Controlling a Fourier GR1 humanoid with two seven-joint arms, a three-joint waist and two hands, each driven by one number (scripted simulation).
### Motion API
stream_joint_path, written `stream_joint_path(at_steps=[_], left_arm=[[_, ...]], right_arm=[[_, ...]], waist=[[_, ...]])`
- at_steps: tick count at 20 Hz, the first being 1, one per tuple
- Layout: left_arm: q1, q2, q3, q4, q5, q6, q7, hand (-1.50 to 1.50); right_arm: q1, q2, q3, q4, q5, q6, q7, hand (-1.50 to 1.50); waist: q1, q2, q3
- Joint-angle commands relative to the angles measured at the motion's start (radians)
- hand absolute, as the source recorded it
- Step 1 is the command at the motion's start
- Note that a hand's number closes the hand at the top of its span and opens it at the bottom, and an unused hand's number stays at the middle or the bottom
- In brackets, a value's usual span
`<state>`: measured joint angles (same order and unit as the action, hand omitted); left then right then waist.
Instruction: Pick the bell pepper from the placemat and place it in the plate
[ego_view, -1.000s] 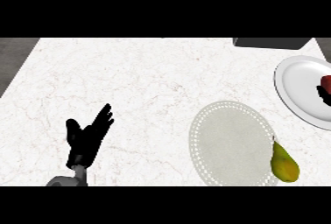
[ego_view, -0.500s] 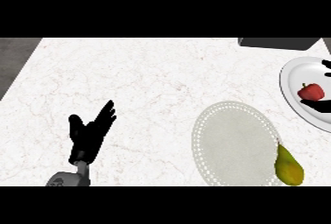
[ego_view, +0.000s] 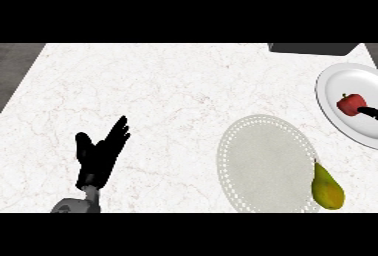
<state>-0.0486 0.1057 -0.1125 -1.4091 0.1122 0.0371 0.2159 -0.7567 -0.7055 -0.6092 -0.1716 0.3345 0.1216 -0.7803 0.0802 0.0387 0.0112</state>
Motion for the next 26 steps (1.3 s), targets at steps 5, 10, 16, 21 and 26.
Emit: stream_joint_path(at_steps=[5, 10, 16, 21, 26], left_arm=[[0.020, -0.023, -0.018, 0.023, -0.021, 0.012, -0.036, 0.00], [0.038, -0.004, -0.003, -0.013, -0.005, 0.006, -0.005, 0.00], [0.022, 0.007, 0.026, -0.010, 0.017, -0.005, -0.008, 0.00], [0.086, 0.009, 0.018, -0.014, 0.007, -0.006, -0.030, 0.00], [0.033, -0.010, 0.027, 0.005, 0.012, 0.012, -0.011, 0.00]], right_arm=[[0.034, -0.113, -0.036, 0.052, -0.043, 0.297, -0.003, -1.50], [0.128, -0.180, -0.011, 0.039, -0.027, 0.478, -0.074, -1.50], [0.215, -0.190, 0.039, -0.009, 0.011, 0.506, -0.135, -1.50], [0.295, -0.191, 0.062, -0.035, 0.020, 0.486, -0.206, -1.50], [0.334, -0.199, 0.086, -0.047, 0.030, 0.471, -0.233, -1.50]], waist=[[-0.015, -0.001, 0.000], [-0.031, -0.012, 0.001], [-0.036, -0.014, 0.003], [-0.041, -0.020, 0.003], [-0.055, -0.018, 0.003]])
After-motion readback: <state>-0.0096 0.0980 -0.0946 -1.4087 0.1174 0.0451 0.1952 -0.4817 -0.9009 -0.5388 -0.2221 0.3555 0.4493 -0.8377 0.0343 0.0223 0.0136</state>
